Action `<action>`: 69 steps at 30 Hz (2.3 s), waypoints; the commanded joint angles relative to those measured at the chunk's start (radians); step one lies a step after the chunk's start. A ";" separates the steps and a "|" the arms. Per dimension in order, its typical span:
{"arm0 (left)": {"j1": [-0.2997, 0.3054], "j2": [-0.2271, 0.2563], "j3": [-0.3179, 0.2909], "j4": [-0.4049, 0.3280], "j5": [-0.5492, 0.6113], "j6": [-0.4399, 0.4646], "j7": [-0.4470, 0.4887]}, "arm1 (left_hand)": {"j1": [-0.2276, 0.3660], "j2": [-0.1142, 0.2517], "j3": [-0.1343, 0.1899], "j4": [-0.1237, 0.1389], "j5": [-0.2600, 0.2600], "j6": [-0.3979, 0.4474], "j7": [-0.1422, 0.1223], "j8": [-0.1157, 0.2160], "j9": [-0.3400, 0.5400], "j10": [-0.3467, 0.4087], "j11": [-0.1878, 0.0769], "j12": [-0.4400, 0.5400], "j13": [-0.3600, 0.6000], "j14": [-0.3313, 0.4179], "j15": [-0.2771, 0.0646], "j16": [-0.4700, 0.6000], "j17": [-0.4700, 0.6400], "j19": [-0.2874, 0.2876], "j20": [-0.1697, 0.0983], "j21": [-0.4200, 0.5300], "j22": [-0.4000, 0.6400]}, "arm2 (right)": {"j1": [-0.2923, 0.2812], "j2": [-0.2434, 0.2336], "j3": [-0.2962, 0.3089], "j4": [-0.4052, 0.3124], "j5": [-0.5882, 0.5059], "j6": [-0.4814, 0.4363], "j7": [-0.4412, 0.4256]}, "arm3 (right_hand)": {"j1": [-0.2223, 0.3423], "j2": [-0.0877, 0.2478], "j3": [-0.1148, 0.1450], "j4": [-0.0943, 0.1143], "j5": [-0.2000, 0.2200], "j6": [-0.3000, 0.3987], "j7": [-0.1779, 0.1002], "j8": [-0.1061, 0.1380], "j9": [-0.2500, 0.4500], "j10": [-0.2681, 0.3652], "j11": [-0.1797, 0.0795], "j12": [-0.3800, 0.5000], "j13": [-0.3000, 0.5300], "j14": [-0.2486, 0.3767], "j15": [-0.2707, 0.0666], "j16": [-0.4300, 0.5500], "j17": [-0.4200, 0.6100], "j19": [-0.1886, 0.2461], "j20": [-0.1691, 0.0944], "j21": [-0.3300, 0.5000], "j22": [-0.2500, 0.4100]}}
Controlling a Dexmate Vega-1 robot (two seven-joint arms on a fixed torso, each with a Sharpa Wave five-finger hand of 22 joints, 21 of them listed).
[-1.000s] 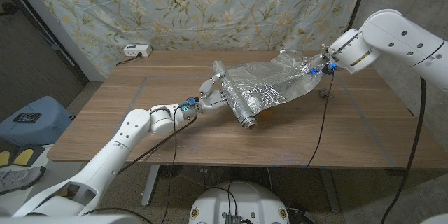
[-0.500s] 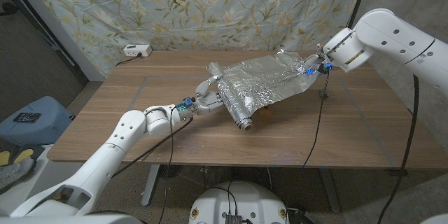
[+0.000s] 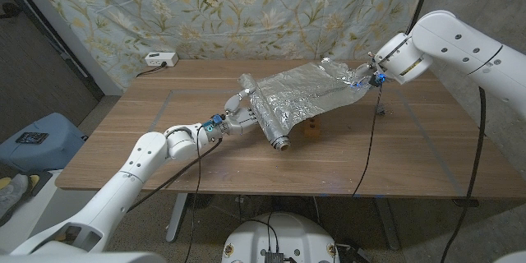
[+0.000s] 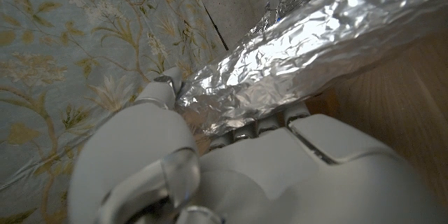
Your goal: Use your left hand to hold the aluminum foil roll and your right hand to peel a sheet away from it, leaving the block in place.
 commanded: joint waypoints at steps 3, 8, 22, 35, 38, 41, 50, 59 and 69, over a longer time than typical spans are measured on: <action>0.006 0.007 0.002 -0.010 0.007 -0.015 -0.008 | 0.000 -0.010 0.007 0.001 0.006 0.005 0.000 -0.004 0.003 0.004 0.000 0.005 0.004 0.008 0.001 -0.002 0.001 0.017 -0.020 -0.005 0.005 | -0.049 0.005 0.057 -0.053 -0.022 0.001 0.001 | -0.018 -0.016 -0.007 0.012 0.004 -0.032 0.009 -0.019 -0.008 -0.009 0.008 -0.002 0.002 -0.010 0.015 -0.009 0.004 -0.009 0.005 0.006 -0.001; 0.003 0.008 0.008 -0.005 0.013 -0.012 -0.017 | -0.001 -0.011 0.009 0.002 0.007 0.004 0.001 -0.007 0.004 0.004 0.003 0.004 0.004 0.008 0.002 -0.003 0.001 0.015 -0.019 -0.005 0.005 | -0.068 0.005 0.083 -0.061 -0.023 0.001 0.001 | -0.033 -0.024 -0.013 0.014 0.003 -0.049 0.016 -0.032 -0.018 -0.016 0.019 -0.006 0.003 -0.015 0.023 -0.015 0.002 -0.006 0.010 0.009 -0.002; -0.017 0.008 0.016 0.017 0.040 -0.009 -0.052 | -0.013 -0.025 0.006 0.007 0.008 -0.014 -0.006 -0.024 0.004 -0.019 0.009 -0.010 0.005 -0.012 0.014 -0.017 0.001 -0.007 -0.008 -0.016 0.005 | -0.078 0.020 0.114 -0.036 -0.039 0.001 0.037 | -0.201 -0.066 -0.078 0.081 -0.011 -0.090 0.041 -0.062 -0.065 -0.034 0.045 -0.029 -0.005 -0.024 0.056 -0.044 -0.008 -0.012 0.030 0.006 -0.005; -0.030 -0.002 0.019 0.043 0.047 0.004 -0.071 | -0.043 -0.038 -0.008 0.019 0.001 -0.043 -0.009 -0.041 0.005 -0.042 0.017 -0.024 0.006 -0.026 0.021 -0.023 0.003 -0.022 0.001 -0.023 0.006 | -0.060 0.012 0.111 -0.031 -0.065 0.001 0.089 | -0.261 -0.075 -0.093 0.101 -0.010 -0.111 0.050 -0.066 -0.089 -0.051 0.057 -0.041 -0.001 -0.038 0.070 -0.060 -0.005 -0.019 0.034 -0.005 -0.006; -0.032 -0.005 0.018 0.051 0.049 0.004 -0.074 | -0.048 -0.041 -0.011 0.021 -0.001 -0.048 -0.010 -0.043 0.006 -0.044 0.017 -0.025 0.006 -0.029 0.022 -0.025 0.003 -0.024 0.001 -0.024 0.007 | -0.043 0.012 0.094 -0.020 -0.068 0.001 0.104 | -0.280 -0.076 -0.098 0.108 -0.008 -0.120 0.042 -0.067 -0.096 -0.062 0.055 -0.046 0.002 -0.049 0.070 -0.066 -0.002 -0.030 0.034 -0.012 -0.006; -0.035 -0.007 0.017 0.058 0.052 0.006 -0.081 | -0.058 -0.044 -0.015 0.024 -0.005 -0.065 -0.024 -0.050 0.006 -0.059 0.017 -0.032 0.006 -0.036 0.021 -0.028 0.004 -0.025 0.004 -0.026 0.007 | -0.033 0.016 0.083 -0.009 -0.073 0.001 0.112 | -0.285 -0.075 -0.099 0.110 -0.007 -0.124 0.043 -0.068 -0.099 -0.062 0.055 -0.046 0.003 -0.051 0.071 -0.067 -0.001 -0.029 0.034 -0.013 -0.006; -0.056 -0.016 0.023 0.099 0.068 0.023 -0.122 | -0.091 -0.056 -0.034 0.031 -0.021 -0.135 -0.039 -0.066 0.006 -0.102 0.026 -0.053 0.008 -0.055 0.028 -0.033 0.004 -0.042 0.010 -0.035 0.008 | -0.001 0.019 0.043 0.023 -0.063 0.001 0.125 | -0.293 -0.075 -0.098 0.110 -0.005 -0.130 0.040 -0.067 -0.107 -0.069 0.058 -0.049 0.008 -0.059 0.079 -0.072 0.001 -0.032 0.038 -0.017 -0.006; -0.072 -0.035 0.024 0.137 0.088 0.031 -0.163 | -0.121 -0.065 -0.057 0.037 -0.042 -0.177 -0.051 -0.061 0.007 -0.133 0.031 -0.066 0.010 -0.079 0.031 -0.038 0.004 -0.056 0.010 -0.044 0.009 | 0.031 0.014 0.000 0.056 -0.042 0.001 0.128 | -0.299 -0.078 -0.098 0.107 -0.003 -0.135 0.038 -0.065 -0.115 -0.075 0.061 -0.054 0.010 -0.062 0.083 -0.077 0.002 -0.032 0.041 -0.021 -0.006; -0.093 -0.048 0.027 0.184 0.122 0.042 -0.211 | -0.144 -0.076 -0.076 0.040 -0.061 -0.200 -0.056 -0.061 0.006 -0.156 0.036 -0.075 0.011 -0.091 0.031 -0.038 0.004 -0.066 0.011 -0.051 0.009 | 0.056 0.022 -0.033 0.091 -0.054 0.001 0.162 | -0.292 -0.080 -0.093 0.095 -0.001 -0.134 0.042 -0.061 -0.124 -0.068 0.062 -0.054 0.012 -0.055 0.086 -0.075 0.005 -0.028 0.042 -0.024 -0.006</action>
